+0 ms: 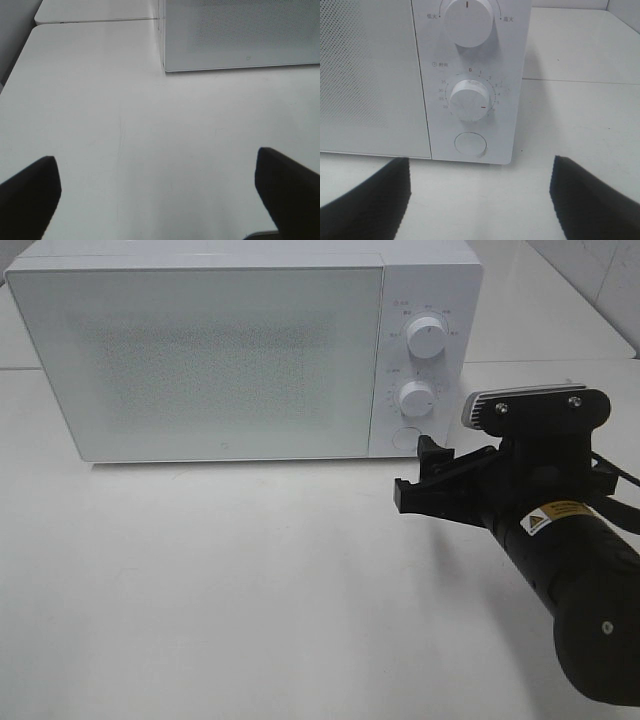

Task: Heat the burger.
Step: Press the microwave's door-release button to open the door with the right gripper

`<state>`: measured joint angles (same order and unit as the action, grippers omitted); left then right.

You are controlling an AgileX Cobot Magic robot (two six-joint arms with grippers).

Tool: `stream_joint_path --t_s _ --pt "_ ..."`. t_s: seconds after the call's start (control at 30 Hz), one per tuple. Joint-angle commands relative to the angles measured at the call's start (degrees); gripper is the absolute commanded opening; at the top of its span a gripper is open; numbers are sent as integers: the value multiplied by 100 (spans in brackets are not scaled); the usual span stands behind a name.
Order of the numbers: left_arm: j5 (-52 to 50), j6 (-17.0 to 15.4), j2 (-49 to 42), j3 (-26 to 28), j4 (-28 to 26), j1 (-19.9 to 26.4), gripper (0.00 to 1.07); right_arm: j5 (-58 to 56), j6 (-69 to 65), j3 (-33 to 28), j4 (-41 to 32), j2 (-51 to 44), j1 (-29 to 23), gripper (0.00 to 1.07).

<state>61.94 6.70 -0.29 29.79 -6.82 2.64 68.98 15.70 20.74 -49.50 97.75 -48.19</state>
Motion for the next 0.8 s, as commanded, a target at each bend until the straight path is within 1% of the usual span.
stream_joint_path --t_s 0.03,0.07,0.1,0.13,0.17,0.2,0.23,0.27,0.3,0.33,0.37,0.4,0.43,0.47,0.5,0.53,0.57,0.63,0.67,0.7,0.73,0.8 --pt "-52 0 -97 -23 -11 -6 98 350 -504 57 17 6 -23 75" --pt "-52 0 -97 -23 -11 -6 98 350 -963 57 17 6 -23 75" --pt "-52 0 -97 -23 -11 -6 98 350 -963 57 17 6 -23 75" --pt "-52 0 -97 -23 -11 -6 98 350 -1278 57 17 6 -23 75" --pt "-52 0 -97 -23 -11 -6 98 350 -1931 57 17 6 -23 75" --pt "-52 0 -97 -23 -11 -6 98 350 -1931 57 17 6 -23 75" --pt "-52 0 -97 -23 -11 -6 98 350 -2298 57 17 6 -23 75" --pt "-52 0 -97 -23 -11 -6 98 350 -3042 52 17 6 -23 73" --pt "-52 0 -97 -23 -11 -6 98 350 -3042 52 17 6 -23 73" --pt "-52 0 -97 -23 -11 -6 98 344 -3421 52 17 6 -23 72" --pt "-52 0 -97 -23 -11 -6 98 315 -4142 52 17 6 -23 70" --pt "-52 0 -97 -23 -11 -6 98 315 -4142 52 17 6 -23 70" --pt "-52 0 -97 -23 -11 -6 98 309 -4469 46 17 6 -23 68" --pt "-52 0 -97 -23 -11 -6 98 275 -5300 46 17 6 -23 65" --pt "-52 0 -97 -23 -11 -6 98 275 -5300 46 17 6 -23 65" --pt "-52 0 -97 -23 -11 -6 98 269 -5707 46 17 6 -23 63" --pt "-52 0 -97 -23 -11 -6 98 269 -5707 46 17 6 -23 63" --pt "-52 0 -97 -23 -11 -6 98 92 -7019 46 17 6 -23 52" --pt "-52 0 -97 -23 -11 -6 98 92 -7019 46 17 6 -23 52" --pt "-52 0 -97 -23 -11 -6 98 -46 -7506 46 17 6 -23 49" --pt "-52 0 -97 -23 -11 -6 98 -46 -7506 46 17 6 -23 49" --pt "-52 0 -97 -23 -11 -6 98 -223 -8188 46 17 6 -23 34"
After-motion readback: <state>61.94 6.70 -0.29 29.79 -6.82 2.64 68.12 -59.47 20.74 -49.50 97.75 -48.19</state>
